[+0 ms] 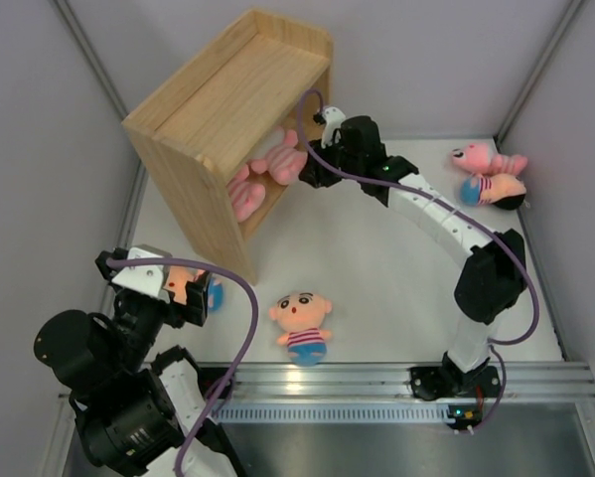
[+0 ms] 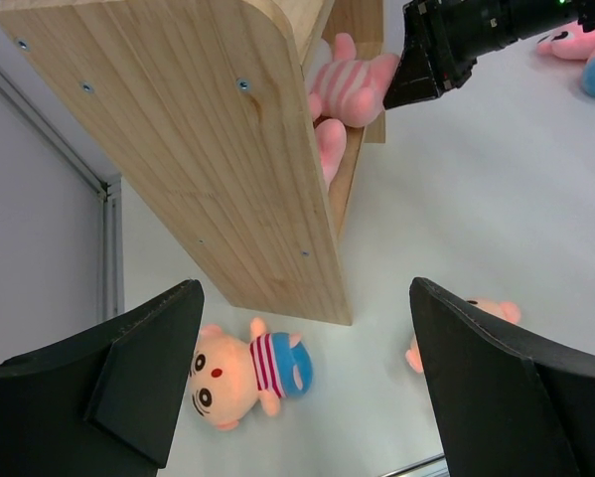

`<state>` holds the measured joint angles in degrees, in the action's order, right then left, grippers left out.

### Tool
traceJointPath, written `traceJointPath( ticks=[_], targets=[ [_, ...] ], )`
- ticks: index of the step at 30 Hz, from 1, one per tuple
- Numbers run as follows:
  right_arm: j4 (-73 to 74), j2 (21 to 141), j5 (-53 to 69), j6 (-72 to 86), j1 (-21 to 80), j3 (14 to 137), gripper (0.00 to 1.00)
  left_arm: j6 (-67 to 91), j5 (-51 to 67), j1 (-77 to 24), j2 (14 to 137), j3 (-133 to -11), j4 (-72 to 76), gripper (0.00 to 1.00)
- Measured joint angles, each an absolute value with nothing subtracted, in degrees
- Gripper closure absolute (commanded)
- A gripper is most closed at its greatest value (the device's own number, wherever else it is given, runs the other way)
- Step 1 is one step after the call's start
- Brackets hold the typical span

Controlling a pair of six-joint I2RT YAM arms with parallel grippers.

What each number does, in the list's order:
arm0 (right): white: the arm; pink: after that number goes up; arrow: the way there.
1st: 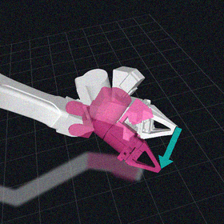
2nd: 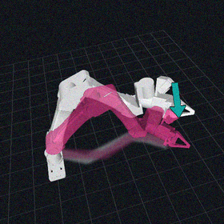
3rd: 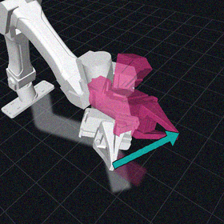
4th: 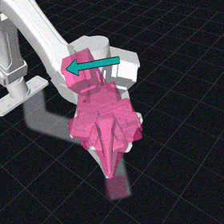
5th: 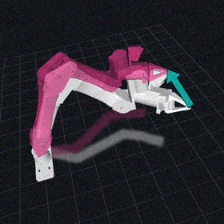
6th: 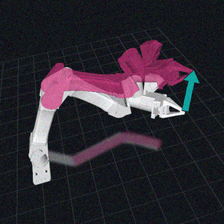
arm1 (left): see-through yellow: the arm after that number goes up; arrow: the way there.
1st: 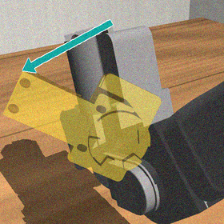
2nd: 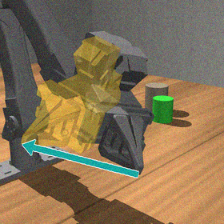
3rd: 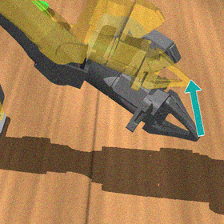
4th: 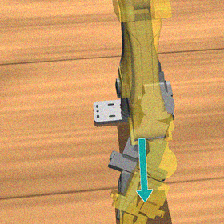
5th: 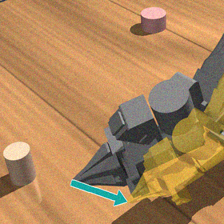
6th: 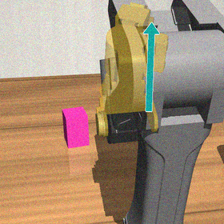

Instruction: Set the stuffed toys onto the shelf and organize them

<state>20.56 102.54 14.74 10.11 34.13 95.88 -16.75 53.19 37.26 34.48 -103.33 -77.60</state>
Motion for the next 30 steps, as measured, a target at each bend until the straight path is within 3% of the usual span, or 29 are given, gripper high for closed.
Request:
traceJointPath(
  ticks=[2,3,6,20,30],
  targets=[
    [18.0,102.3,15.5,10.3,33.9,95.5,0.63,-17.0,53.0,37.3,34.4,-103.3,-77.6,0.09],
    [16.8,102.3,16.4,10.4,33.5,95.5,0.53,-17.1,53.0,37.3,34.3,-103.3,-77.6,0.09],
    [14.2,102.3,19.2,10.6,32.4,95.4,0.46,-17.5,52.8,37.3,34.1,-103.2,-77.6,0.09],
    [2.1,102.2,22.0,17.9,30.5,91.2,0.44,-18.0,52.5,37.3,33.6,-102.2,-77.6,0.09],
    [-4.4,106.3,29.1,18.9,29.5,92.0,0.91,-18.3,51.3,37.3,33.6,-101.8,-77.6,0.09]
  ],
)
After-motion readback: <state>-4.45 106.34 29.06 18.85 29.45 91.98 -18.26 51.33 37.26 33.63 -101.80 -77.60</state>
